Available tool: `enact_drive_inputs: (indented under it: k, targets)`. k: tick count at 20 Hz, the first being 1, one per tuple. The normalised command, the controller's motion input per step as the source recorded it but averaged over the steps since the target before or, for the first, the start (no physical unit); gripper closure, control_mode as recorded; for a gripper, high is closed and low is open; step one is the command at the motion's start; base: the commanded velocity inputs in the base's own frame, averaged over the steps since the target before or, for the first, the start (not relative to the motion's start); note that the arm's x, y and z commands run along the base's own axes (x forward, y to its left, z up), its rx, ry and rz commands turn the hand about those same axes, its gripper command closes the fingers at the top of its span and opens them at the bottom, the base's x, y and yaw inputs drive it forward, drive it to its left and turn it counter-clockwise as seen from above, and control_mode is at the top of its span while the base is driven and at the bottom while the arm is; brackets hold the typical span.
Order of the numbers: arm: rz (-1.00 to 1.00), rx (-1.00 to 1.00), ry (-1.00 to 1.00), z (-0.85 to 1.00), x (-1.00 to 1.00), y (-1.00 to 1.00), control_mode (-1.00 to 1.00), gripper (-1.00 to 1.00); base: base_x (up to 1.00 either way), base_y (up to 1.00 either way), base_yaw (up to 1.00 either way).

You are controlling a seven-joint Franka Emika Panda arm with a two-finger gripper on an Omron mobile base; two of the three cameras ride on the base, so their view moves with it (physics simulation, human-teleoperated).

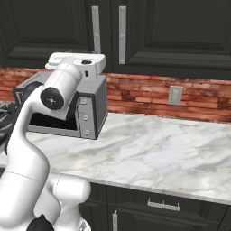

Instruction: Get the candle and the beer from the cabinet and move them to the dining counter.

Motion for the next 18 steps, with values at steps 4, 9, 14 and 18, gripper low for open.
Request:
enact_drive_inputs:
  k: [4,9,14,18]
  targets:
    - [0.0,0.01,-0.05,0.0,0.37,-0.08,-1.0,-1.0,0.0,0.0,0.0]
    - [0.0,0.01,-0.01,0.0,0.42,0.0,-1.0,-1.0,0.0,0.0,0.0]
    - [0.0,0.01,0.0,0.0,0.39,0.0,-1.0,-1.0,0.0,0.0,0.0]
    - [0.0,0.01,0.0,0.0,0.41,-0.03,-1.0,-1.0,0.0,0.0,0.0]
